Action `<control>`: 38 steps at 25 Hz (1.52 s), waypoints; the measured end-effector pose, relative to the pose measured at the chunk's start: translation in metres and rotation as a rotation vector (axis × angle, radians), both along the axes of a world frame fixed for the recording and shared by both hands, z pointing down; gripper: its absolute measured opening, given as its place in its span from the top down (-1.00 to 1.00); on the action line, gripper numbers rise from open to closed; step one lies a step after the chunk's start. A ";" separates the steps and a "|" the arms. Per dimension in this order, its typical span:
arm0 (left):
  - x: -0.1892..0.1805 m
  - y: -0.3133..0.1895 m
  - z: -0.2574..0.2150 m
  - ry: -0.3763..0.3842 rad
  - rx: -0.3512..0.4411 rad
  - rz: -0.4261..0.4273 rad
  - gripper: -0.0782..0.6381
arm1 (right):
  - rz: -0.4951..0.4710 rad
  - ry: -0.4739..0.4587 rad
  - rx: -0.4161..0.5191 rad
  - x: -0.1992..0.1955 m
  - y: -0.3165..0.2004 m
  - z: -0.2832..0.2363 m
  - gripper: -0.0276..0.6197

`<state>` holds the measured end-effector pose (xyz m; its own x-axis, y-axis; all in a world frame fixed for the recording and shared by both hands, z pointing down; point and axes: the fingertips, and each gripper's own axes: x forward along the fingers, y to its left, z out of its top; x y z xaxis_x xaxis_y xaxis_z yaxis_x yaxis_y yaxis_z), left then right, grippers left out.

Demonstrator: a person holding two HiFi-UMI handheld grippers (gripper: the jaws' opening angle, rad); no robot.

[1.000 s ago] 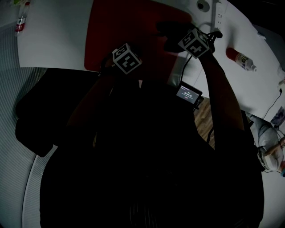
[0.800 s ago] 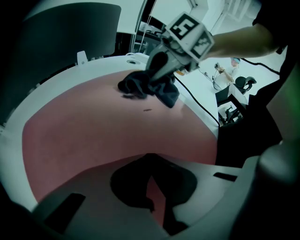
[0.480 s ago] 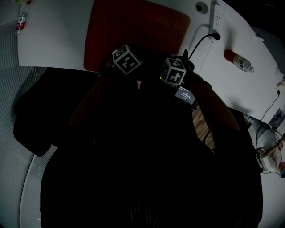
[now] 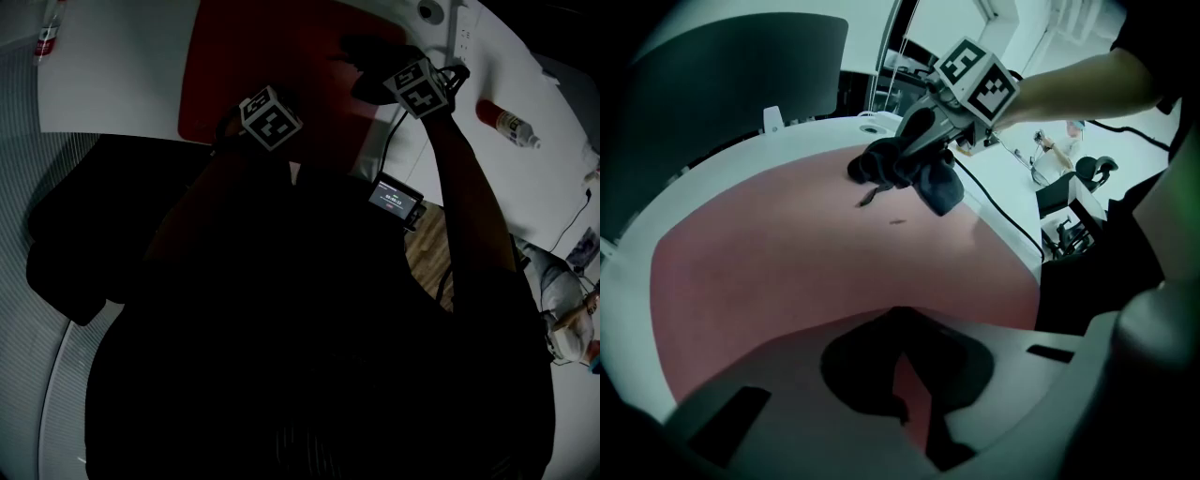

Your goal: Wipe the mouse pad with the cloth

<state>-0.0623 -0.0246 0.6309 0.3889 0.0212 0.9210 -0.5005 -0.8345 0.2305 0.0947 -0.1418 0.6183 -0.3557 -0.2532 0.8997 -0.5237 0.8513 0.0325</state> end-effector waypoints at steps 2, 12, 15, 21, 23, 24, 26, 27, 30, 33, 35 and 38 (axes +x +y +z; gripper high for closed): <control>0.000 0.000 -0.001 0.004 0.006 0.000 0.76 | 0.000 0.016 -0.001 -0.008 0.011 -0.001 0.81; -0.002 0.000 0.001 0.021 0.004 0.004 0.76 | -0.361 -0.113 -0.318 -0.107 0.191 0.006 0.80; -0.002 -0.001 0.001 0.029 -0.010 0.000 0.76 | -0.343 -0.131 -0.360 -0.108 0.188 0.000 0.80; -0.007 -0.027 -0.021 0.115 -0.019 -0.228 0.76 | -0.037 -0.340 -0.302 -0.096 0.153 -0.072 0.80; 0.013 -0.044 -0.058 0.271 0.001 -0.300 0.76 | 0.016 -0.352 -0.236 -0.083 0.146 -0.097 0.80; 0.023 -0.049 -0.079 0.342 0.008 -0.304 0.76 | 0.043 -0.365 -0.205 -0.077 0.144 -0.111 0.80; 0.043 -0.054 -0.126 0.462 0.030 -0.273 0.76 | 0.104 -0.409 -0.143 -0.065 0.138 -0.142 0.80; 0.052 -0.055 -0.150 0.517 0.046 -0.251 0.76 | 0.131 -0.431 -0.105 -0.060 0.136 -0.160 0.80; 0.070 -0.053 -0.225 0.677 0.102 -0.183 0.76 | 0.195 -0.461 0.043 -0.046 0.130 -0.215 0.80; 0.080 -0.047 -0.285 0.797 0.139 -0.156 0.76 | 0.302 -0.564 0.170 -0.029 0.124 -0.275 0.81; 0.090 -0.049 -0.316 0.848 0.140 -0.167 0.76 | 0.382 -0.677 0.238 -0.016 0.121 -0.315 0.81; 0.108 -0.051 -0.363 0.930 0.191 -0.133 0.76 | 0.451 -0.803 0.319 -0.005 0.118 -0.364 0.81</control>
<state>0.0461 -0.0757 0.2683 0.9545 -0.1944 0.2260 -0.2793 -0.8485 0.4495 0.0900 -0.0235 0.2544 -0.6433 -0.7057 0.2969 -0.7651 0.5786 -0.2824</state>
